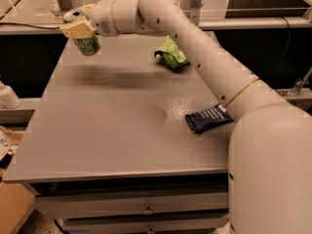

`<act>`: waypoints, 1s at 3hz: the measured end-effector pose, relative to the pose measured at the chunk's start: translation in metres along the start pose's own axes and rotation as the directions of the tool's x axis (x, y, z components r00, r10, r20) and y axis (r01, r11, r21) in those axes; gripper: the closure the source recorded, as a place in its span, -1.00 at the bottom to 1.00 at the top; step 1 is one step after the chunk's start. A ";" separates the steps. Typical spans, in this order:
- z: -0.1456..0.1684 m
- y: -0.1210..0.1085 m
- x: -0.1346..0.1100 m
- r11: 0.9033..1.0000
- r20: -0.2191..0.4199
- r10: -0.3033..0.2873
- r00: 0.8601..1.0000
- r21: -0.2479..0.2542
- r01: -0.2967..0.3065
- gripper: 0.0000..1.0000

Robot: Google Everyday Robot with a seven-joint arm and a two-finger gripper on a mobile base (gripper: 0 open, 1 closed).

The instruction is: Knock green can over

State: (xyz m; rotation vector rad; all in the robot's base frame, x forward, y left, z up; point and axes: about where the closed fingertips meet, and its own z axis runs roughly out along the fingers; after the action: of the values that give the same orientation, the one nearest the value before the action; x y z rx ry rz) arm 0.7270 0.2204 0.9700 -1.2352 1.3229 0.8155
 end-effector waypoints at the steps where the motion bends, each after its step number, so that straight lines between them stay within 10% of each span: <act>1: -0.019 -0.023 -0.020 0.998 -0.067 -0.058 0.996 -0.023 0.057 1.00; 3: -0.039 -0.016 -0.027 0.981 -0.215 -0.125 0.969 -0.175 0.087 1.00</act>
Offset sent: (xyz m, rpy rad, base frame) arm 0.0042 -0.0621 0.0397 -0.3647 0.0384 0.2290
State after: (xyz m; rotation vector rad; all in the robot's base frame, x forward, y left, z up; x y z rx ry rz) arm 0.7290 0.1850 1.0054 -1.5534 1.3763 0.7357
